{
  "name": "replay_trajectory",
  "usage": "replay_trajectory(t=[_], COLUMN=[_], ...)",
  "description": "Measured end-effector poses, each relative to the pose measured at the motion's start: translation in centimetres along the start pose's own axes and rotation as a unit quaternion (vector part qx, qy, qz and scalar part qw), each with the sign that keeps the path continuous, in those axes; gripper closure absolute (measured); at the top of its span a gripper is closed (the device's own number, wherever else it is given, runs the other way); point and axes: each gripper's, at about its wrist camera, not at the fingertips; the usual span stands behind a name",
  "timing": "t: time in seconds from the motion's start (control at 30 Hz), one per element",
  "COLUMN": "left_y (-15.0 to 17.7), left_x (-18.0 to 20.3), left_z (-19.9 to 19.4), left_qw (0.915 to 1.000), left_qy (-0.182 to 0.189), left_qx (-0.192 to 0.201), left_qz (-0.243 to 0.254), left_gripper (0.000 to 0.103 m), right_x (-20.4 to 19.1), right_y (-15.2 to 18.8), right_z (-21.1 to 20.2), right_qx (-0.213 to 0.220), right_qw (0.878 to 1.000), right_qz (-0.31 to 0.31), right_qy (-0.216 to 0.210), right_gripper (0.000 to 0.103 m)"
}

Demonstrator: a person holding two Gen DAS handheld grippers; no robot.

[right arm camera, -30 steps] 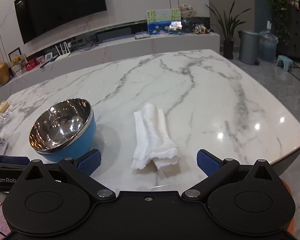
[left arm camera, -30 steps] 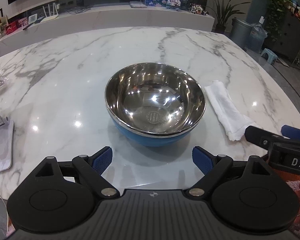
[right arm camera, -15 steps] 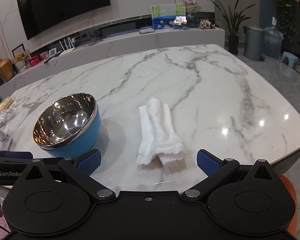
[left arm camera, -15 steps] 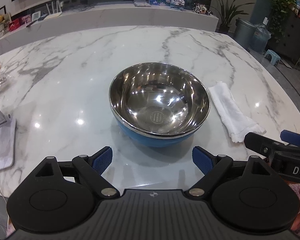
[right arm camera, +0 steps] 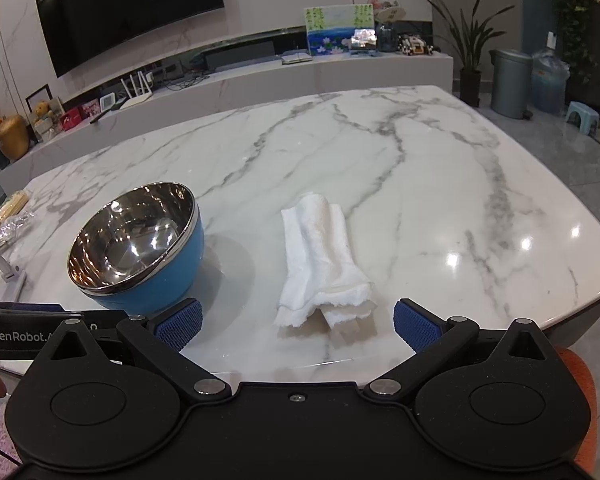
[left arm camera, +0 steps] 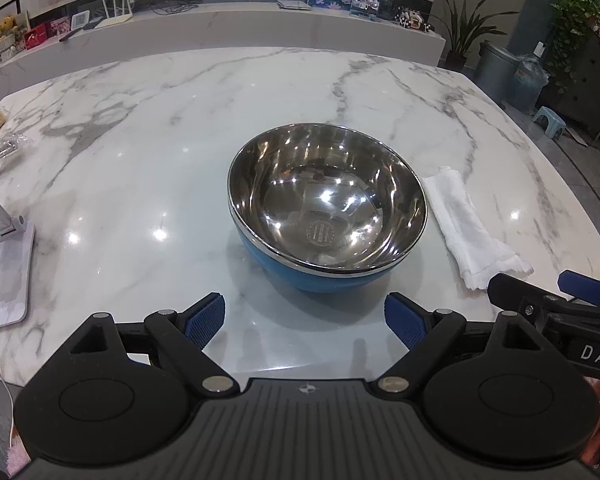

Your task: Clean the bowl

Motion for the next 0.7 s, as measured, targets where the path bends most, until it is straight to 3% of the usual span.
replay_trajectory(t=[0.7], left_y=[-0.13], left_x=[-0.23], left_z=[0.03], left_qw=[0.9998], left_qy=[-0.018], left_qx=[-0.005], left_qz=[-0.007], left_gripper=[0.016], right_x=[0.11], right_y=[0.03], right_z=[0.21], right_qx=[-0.008], right_qw=[1.0], right_qz=[0.001], right_qy=[0.001], right_gripper=[0.001])
Point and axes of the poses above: each gripper's, at about its wrist camera, not at the fingertips, and z roughly the way its jaws point, x to its right, y to its underside, and after that the axes turned 11 degrees about z, right-handed
